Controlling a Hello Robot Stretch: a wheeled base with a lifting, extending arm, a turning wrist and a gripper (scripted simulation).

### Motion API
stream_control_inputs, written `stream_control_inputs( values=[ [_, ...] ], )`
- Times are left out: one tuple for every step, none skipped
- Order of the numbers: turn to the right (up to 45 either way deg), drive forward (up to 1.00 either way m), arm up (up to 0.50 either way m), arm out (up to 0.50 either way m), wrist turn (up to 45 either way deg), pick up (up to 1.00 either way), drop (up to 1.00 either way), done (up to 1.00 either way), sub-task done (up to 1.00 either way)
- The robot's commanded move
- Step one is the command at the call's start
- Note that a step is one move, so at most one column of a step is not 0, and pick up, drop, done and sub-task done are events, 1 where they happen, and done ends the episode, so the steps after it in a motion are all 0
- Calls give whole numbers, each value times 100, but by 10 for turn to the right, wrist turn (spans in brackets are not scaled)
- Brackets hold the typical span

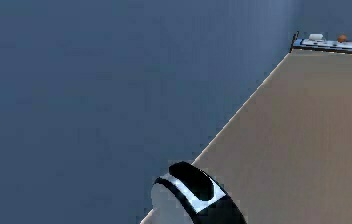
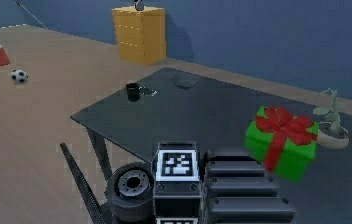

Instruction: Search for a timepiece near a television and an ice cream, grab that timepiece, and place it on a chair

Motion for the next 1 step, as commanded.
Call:
stream_control_inputs(
  values=[
    [-270, 0, 0, 0, 0, 0, 0, 0, 0]
  ],
)
